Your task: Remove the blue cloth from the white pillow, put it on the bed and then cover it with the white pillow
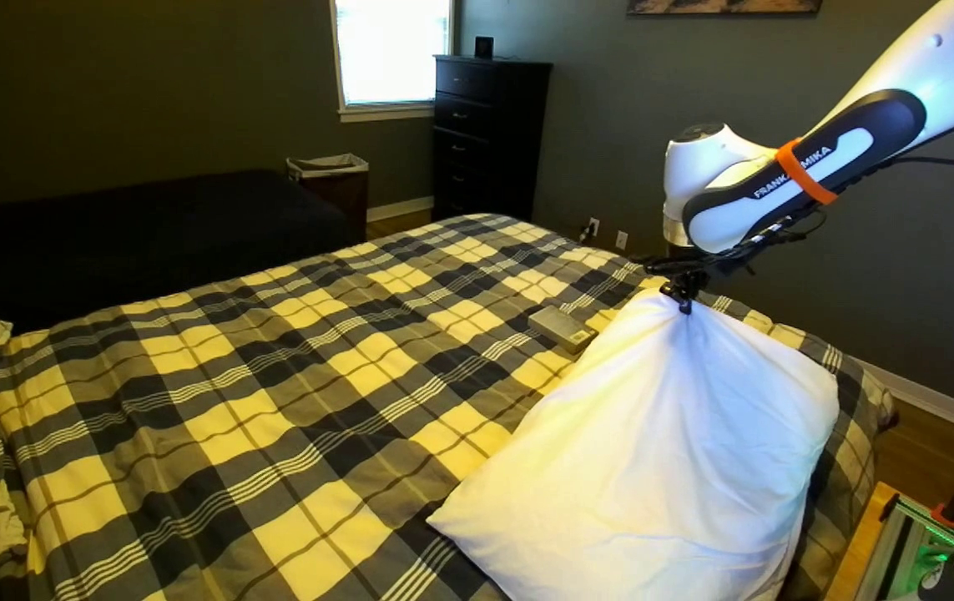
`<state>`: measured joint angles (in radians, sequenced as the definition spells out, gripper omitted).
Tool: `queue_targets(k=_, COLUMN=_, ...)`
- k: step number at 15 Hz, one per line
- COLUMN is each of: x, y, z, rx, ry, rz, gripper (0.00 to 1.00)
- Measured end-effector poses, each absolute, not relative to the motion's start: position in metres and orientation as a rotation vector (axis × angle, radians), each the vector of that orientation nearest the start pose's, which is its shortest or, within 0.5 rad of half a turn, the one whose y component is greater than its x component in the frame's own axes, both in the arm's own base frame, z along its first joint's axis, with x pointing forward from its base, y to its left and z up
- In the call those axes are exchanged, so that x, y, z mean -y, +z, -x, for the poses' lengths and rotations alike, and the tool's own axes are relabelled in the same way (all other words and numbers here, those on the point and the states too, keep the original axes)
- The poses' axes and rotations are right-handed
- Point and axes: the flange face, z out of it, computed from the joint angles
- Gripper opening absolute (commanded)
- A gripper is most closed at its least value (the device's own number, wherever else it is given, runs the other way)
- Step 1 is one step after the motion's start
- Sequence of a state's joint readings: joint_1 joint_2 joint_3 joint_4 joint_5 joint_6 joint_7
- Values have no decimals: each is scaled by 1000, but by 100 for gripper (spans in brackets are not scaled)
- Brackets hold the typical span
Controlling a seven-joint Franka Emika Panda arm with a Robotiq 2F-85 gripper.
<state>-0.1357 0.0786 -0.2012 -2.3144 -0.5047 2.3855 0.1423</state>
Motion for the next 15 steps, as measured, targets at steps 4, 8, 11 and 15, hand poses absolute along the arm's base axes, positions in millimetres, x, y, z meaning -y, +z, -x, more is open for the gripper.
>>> queue_targets(k=4, x=162, y=327, z=-484, rx=-187, ry=12, rz=3510, gripper=1)
queue_targets(k=8, x=154, y=338, z=-480, rx=-180, ry=-5, rz=3505, gripper=1)
queue_targets(k=11, x=150, y=343, z=-478, rx=-185, ry=-6, rz=3507, gripper=1)
queue_targets(k=15, x=156, y=357, z=-474, rx=-326, ry=-86, rz=3556, gripper=1)
